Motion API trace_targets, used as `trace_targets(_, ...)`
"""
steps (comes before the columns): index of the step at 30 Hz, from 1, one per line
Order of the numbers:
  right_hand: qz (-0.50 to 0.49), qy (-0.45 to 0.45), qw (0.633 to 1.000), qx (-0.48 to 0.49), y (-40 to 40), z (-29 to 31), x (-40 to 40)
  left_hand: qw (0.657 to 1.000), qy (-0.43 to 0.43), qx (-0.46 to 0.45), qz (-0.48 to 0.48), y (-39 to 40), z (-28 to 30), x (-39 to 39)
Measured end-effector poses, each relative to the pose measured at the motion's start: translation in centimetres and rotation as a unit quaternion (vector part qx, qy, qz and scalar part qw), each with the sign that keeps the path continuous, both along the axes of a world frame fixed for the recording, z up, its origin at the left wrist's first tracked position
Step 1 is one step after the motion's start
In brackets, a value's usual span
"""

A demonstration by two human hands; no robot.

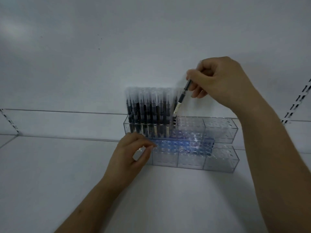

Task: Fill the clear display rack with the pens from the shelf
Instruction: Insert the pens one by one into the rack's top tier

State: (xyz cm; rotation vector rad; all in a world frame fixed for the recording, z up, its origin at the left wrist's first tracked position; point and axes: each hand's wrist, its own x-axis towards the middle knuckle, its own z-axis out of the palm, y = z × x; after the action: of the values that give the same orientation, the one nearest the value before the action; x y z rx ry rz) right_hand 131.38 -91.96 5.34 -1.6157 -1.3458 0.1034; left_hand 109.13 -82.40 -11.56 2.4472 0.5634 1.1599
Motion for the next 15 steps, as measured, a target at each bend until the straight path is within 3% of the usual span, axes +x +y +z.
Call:
trace_targets(9,0.019,-0.067,0.992,-0.103,1.2,-1.5,0.0,0.999,0.049,0.020,0.008,0.8,-0.9,0.0)
trace_targets(15,0.016,-0.173,0.965,-0.194,2.5,-3.2,-0.7,0.997,0.066,0.028,0.013,1.1,-1.3,0.1)
